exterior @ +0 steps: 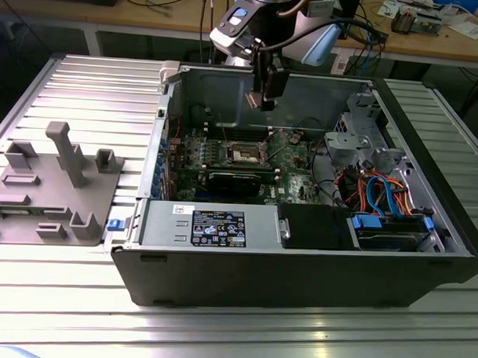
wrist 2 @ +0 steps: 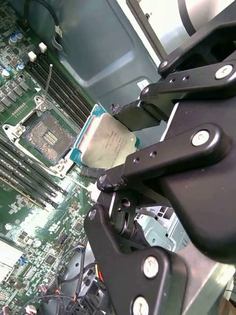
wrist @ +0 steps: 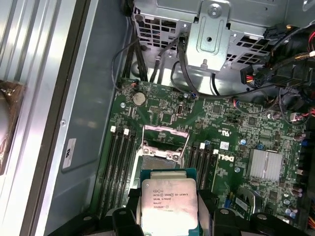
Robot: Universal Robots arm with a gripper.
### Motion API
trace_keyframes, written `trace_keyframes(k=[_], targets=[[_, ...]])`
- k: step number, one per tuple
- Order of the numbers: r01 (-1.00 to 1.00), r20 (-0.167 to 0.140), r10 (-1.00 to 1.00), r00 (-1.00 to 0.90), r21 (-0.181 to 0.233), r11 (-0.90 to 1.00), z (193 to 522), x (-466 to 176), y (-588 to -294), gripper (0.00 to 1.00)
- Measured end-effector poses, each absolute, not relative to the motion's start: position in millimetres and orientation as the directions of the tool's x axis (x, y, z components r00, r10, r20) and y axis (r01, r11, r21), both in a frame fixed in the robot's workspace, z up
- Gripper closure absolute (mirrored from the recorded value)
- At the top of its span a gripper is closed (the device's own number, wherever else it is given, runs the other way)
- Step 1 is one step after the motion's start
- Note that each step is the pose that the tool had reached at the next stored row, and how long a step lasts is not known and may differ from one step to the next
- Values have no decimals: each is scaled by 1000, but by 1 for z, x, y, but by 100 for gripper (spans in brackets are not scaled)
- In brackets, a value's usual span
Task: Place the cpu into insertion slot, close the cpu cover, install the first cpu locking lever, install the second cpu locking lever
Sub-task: 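Place the cpu into insertion slot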
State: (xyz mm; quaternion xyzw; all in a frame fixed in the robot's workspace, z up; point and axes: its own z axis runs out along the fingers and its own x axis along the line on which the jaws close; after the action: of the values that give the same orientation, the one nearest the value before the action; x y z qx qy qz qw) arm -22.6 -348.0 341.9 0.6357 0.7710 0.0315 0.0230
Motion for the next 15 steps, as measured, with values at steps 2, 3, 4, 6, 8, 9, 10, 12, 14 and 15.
trace_keyframes(k=[2, 3, 4, 6, 8, 9, 10, 12, 14, 15], targets=[[980, 4, 983, -183, 78, 182, 342, -23, -348, 46], [981, 4, 984, -179, 78, 178, 342, -23, -348, 46], [982, 4, 985, -174, 78, 173, 342, -23, -348, 46], [983, 4, 986, -167, 78, 166, 342, -23, -348, 46], [984, 4, 987, -161, 78, 160, 342, -23, -348, 46], [985, 4, 988, -157, 78, 157, 342, -23, -348, 46], [985, 4, 988, -155, 78, 154, 342, -23, -348, 46], [986, 4, 989, -147, 78, 146, 342, -23, -348, 46], [987, 4, 990, -140, 78, 139, 342, -23, -348, 46], [988, 4, 991, -135, 78, 134, 342, -23, -348, 46]])
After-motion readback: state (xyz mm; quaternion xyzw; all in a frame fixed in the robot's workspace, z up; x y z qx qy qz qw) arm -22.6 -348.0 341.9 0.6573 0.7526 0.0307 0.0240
